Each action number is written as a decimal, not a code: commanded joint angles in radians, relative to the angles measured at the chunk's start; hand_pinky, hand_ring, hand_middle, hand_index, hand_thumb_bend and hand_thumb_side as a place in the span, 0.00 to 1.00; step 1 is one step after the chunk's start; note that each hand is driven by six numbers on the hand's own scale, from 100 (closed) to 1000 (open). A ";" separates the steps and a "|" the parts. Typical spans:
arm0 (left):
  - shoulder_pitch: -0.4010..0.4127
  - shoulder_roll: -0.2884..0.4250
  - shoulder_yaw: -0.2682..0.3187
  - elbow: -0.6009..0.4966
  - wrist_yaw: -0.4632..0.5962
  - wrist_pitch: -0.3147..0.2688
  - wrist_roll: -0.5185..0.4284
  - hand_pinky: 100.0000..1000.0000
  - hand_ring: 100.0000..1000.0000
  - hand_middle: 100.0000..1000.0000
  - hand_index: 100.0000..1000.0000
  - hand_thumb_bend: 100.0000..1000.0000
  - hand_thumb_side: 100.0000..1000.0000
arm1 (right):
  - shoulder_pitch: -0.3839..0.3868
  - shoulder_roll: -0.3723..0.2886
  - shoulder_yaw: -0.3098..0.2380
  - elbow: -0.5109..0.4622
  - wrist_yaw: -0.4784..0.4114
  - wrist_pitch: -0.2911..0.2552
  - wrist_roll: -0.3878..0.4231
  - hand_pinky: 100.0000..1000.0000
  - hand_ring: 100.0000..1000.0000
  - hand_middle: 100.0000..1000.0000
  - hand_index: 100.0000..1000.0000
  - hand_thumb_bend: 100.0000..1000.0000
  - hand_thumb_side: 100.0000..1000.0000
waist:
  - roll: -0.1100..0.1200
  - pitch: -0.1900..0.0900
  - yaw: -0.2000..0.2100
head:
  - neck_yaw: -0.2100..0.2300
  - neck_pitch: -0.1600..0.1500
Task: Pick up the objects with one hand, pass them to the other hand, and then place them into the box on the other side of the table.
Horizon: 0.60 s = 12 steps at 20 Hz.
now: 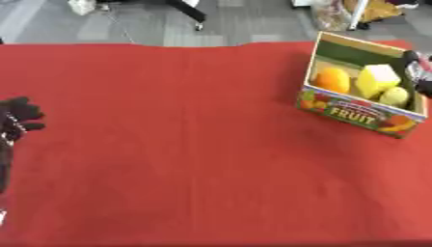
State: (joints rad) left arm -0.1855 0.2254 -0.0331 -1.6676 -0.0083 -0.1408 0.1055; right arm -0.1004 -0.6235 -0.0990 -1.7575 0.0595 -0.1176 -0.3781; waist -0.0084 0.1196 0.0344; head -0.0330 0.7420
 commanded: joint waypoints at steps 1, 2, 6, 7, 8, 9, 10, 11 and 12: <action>-0.009 -0.004 0.012 -0.010 -0.002 -0.016 0.041 0.62 0.64 0.58 0.74 0.37 0.84 | 0.037 0.098 -0.002 -0.170 0.000 0.025 -0.001 0.61 0.72 0.40 0.67 0.16 0.42 | -0.012 -0.006 -0.006 | 0.027 -0.016; -0.008 -0.010 0.012 -0.009 0.001 -0.023 0.054 0.62 0.64 0.58 0.74 0.36 0.84 | 0.050 0.137 0.006 -0.198 0.011 0.031 0.006 0.61 0.72 0.39 0.66 0.15 0.43 | -0.011 -0.002 -0.010 | 0.036 -0.020; -0.005 -0.023 0.007 -0.005 -0.008 -0.042 0.079 0.63 0.64 0.58 0.74 0.36 0.84 | 0.078 0.256 0.033 -0.240 0.070 0.029 0.055 0.60 0.72 0.39 0.64 0.13 0.44 | -0.006 0.011 -0.024 | 0.051 -0.020; -0.003 -0.025 0.007 -0.005 -0.012 -0.045 0.081 0.63 0.64 0.58 0.74 0.35 0.84 | 0.081 0.277 0.037 -0.241 0.082 0.029 0.065 0.60 0.72 0.39 0.64 0.13 0.44 | -0.005 0.013 -0.026 | 0.051 -0.021; 0.000 -0.028 0.007 -0.004 -0.014 -0.048 0.085 0.62 0.63 0.58 0.74 0.35 0.85 | 0.085 0.311 0.039 -0.237 0.088 0.036 0.072 0.60 0.72 0.38 0.63 0.12 0.44 | -0.004 0.017 -0.032 | 0.050 -0.022; 0.003 -0.031 0.006 -0.003 -0.014 -0.051 0.089 0.62 0.63 0.58 0.74 0.35 0.85 | 0.086 0.339 0.042 -0.232 0.093 0.044 0.077 0.60 0.72 0.38 0.63 0.12 0.44 | -0.003 0.020 -0.036 | 0.049 -0.022; 0.006 -0.034 0.004 -0.001 -0.013 -0.054 0.091 0.62 0.63 0.58 0.74 0.35 0.85 | 0.088 0.365 0.045 -0.224 0.097 0.052 0.083 0.60 0.72 0.38 0.63 0.11 0.44 | -0.002 0.023 -0.038 | 0.049 -0.021; 0.010 -0.037 0.002 0.000 -0.012 -0.056 0.093 0.62 0.63 0.57 0.73 0.35 0.85 | 0.090 0.384 0.048 -0.215 0.101 0.057 0.088 0.60 0.72 0.38 0.63 0.11 0.45 | -0.001 0.025 -0.040 | 0.049 -0.018; 0.014 -0.040 0.001 0.002 -0.011 -0.059 0.094 0.62 0.63 0.57 0.73 0.35 0.85 | 0.092 0.397 0.050 -0.206 0.104 0.060 0.092 0.60 0.71 0.37 0.63 0.11 0.45 | 0.000 0.025 -0.040 | 0.050 -0.015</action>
State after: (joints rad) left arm -0.1665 0.1820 -0.0321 -1.6557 -0.0166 -0.1947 0.1941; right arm -0.0064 -0.2364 -0.0488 -1.9572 0.1531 -0.0605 -0.2956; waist -0.0084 0.1387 -0.0050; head 0.0151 0.7327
